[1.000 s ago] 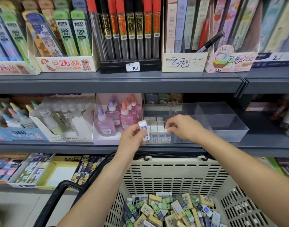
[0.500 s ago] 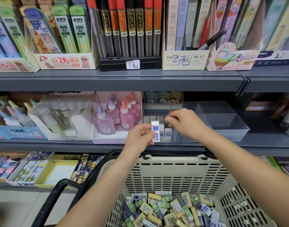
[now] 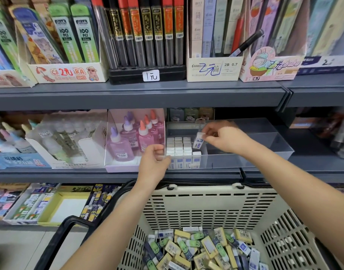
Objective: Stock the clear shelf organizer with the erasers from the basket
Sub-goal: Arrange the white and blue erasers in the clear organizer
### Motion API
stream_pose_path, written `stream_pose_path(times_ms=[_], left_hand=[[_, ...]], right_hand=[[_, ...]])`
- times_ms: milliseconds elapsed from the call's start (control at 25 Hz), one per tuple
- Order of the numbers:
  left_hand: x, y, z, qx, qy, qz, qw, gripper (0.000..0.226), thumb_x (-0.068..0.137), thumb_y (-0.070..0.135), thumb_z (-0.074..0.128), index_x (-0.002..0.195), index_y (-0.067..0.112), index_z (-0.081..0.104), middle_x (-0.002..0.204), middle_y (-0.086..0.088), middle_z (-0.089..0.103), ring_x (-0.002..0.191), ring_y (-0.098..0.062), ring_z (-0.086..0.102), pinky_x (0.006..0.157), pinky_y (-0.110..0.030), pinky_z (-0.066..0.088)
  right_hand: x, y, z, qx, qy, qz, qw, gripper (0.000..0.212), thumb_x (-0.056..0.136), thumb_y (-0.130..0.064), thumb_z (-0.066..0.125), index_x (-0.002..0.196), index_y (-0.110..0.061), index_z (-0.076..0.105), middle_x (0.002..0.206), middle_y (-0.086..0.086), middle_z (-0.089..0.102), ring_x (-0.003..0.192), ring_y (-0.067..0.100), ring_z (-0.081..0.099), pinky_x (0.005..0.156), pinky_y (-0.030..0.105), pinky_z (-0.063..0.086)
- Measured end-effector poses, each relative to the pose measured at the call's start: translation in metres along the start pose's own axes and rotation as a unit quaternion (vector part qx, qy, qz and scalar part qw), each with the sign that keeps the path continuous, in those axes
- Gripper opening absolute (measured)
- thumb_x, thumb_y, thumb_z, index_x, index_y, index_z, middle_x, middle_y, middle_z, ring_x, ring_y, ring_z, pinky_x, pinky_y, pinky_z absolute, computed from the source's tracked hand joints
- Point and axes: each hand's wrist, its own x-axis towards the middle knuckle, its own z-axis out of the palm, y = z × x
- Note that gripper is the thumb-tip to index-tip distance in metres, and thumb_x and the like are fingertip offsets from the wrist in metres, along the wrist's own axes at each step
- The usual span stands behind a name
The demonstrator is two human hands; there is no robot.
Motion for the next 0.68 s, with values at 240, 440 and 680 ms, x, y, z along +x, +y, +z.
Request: stream_pose_path(times_ms=[240,440,680], left_hand=[[0.0,-0.013,0.005,-0.012,-0.015,-0.009,1.0,0.031,0.084,0.01,0.065,0.109,0.019,0.048,0.097,0.011,0.053,0.075,-0.009,0.055,0.079,-0.032,0.051],[0.0,-0.015,0.006,-0.019,-0.002,-0.002,1.0,0.026,0.085,0.008,0.063,0.105,0.019,0.049,0.097,0.009,0.055,0.073,-0.011,0.054,0.074,-0.028,0.05],[-0.016,-0.012,-0.002,-0.09,0.047,0.035,0.994,0.025,0.086,0.006,0.06,0.091,0.029,0.053,0.09,0.007,0.059,0.066,-0.005,0.055,0.067,-0.027,0.052]], right_hand=[[0.002,-0.005,0.024,-0.1,-0.136,-0.028,0.985,0.023,0.095,-0.025,0.043,0.098,-0.018,0.064,0.1,0.0,0.066,0.088,0.02,0.059,0.079,0.032,0.05],[0.004,-0.008,0.024,-0.114,-0.165,-0.046,0.978,0.032,0.092,-0.015,0.038,0.061,-0.015,0.045,0.064,0.005,0.045,0.061,0.021,0.043,0.061,0.032,0.039],[0.0,-0.006,0.017,-0.08,-0.133,-0.044,0.987,0.023,0.092,-0.03,0.051,0.11,-0.02,0.063,0.104,-0.003,0.066,0.085,0.01,0.056,0.076,0.024,0.044]])
